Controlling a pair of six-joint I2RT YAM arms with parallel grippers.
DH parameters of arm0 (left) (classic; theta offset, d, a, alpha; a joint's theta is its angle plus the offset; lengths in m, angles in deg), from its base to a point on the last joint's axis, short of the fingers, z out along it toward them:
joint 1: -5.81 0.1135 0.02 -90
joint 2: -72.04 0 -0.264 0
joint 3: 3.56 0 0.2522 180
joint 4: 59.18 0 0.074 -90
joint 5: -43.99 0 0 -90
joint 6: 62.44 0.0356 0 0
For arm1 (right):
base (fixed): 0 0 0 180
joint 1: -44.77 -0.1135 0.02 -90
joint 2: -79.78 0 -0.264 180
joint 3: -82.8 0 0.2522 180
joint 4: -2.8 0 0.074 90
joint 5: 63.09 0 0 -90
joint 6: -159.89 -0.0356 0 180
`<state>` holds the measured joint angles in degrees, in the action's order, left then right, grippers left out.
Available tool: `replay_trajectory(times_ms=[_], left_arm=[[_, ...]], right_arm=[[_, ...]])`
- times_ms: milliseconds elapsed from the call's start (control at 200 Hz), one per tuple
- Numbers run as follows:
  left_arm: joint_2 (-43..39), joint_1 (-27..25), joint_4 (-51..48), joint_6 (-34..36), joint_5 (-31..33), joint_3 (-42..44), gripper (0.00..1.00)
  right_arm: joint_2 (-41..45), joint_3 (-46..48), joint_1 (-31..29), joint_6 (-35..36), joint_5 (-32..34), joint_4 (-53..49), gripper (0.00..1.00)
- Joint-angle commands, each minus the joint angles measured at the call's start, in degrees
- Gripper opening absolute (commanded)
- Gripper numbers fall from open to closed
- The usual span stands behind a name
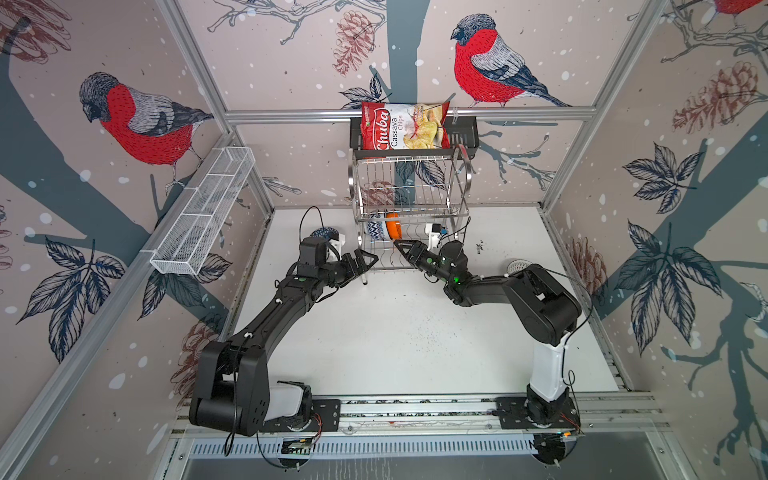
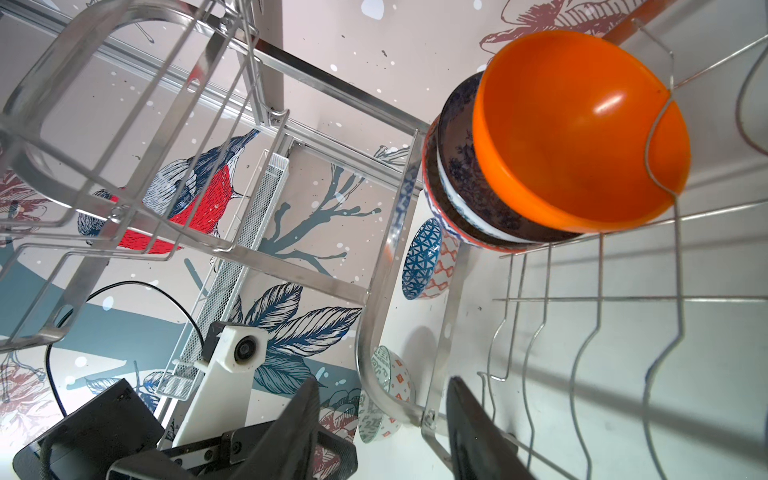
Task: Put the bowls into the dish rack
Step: 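Withdraw the right gripper from the rack toward the robot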
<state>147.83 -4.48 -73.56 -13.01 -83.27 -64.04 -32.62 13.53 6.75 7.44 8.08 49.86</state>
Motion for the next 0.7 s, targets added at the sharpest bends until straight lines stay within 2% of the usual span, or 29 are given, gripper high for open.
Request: replay_trajectory(times_ms=[0, 505, 695], left_arm=[[-1.1, 0.1, 1.9, -0.5, 0.9, 0.8, 0.98], [-5.0, -0.3, 4.3, -2.7, 0.8, 4.5, 0.98], [-5.9, -3.5, 4.1, -2.4, 1.6, 5.2, 0.98]], right_arm=[[1.9, 1.4, -0.3, 1.5, 0.7, 0.8, 0.53], [13.6, 10.5, -1.4, 6.0, 3.0, -7.0, 0.70], [19.3, 14.4, -1.6, 8.8, 3.8, -12.9, 0.79]])
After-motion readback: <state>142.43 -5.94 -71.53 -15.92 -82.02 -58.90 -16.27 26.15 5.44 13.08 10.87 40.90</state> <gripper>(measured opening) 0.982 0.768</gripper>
